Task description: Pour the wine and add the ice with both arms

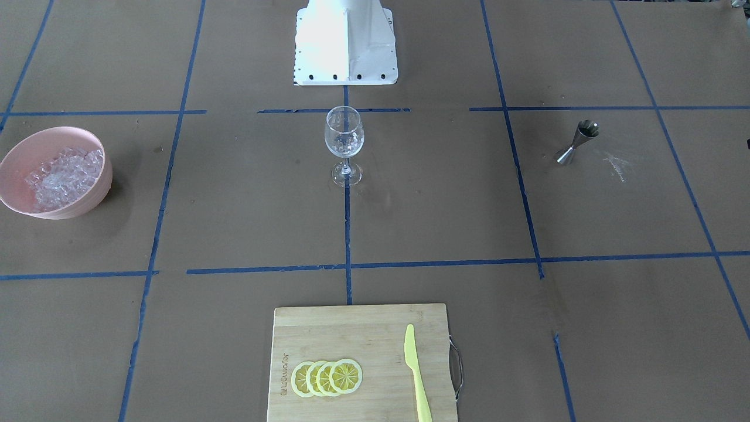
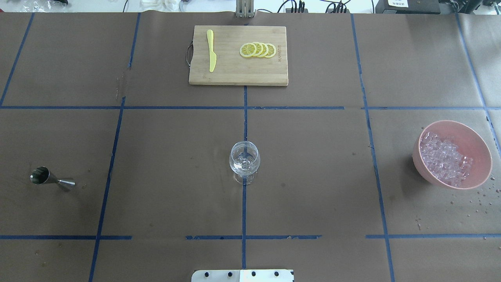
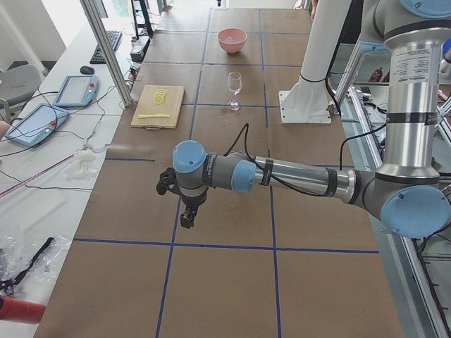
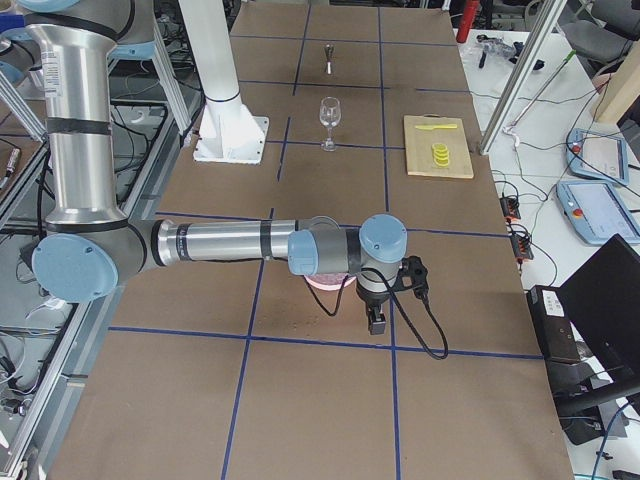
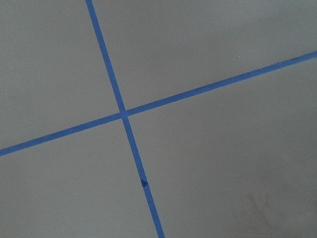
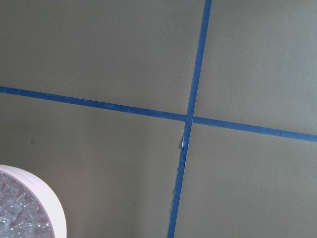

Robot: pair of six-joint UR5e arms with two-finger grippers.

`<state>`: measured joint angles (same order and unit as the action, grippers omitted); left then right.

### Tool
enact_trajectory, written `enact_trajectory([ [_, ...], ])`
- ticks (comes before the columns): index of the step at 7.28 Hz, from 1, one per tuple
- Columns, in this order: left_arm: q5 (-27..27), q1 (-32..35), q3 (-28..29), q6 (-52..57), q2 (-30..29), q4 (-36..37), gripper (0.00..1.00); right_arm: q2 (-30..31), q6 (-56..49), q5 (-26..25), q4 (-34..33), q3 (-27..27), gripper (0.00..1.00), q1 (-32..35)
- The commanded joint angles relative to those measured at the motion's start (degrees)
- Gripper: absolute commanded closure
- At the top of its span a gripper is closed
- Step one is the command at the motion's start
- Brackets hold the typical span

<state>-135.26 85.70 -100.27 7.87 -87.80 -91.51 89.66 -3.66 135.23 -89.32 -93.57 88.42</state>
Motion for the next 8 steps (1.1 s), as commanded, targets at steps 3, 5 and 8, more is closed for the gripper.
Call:
enact_trajectory([
  [3, -0.45, 0.16, 1.56, -0.93, 0.09, -0.51, 0.0, 2.78, 0.58, 0.56, 10.24, 2.07, 0.0, 0.08],
  [5, -0.36, 0.16, 1.57, -1.02, 0.52, -5.07, 0.0, 3.33, 2.94, 4.39, 12.77, 1.73, 0.0, -0.09],
  [8, -0.45, 0.08, -0.01, -1.02, 0.44, -13.98, 0.0, 3.24, 3.75, 7.06, 13.65, 1.64, 0.0, -1.67],
])
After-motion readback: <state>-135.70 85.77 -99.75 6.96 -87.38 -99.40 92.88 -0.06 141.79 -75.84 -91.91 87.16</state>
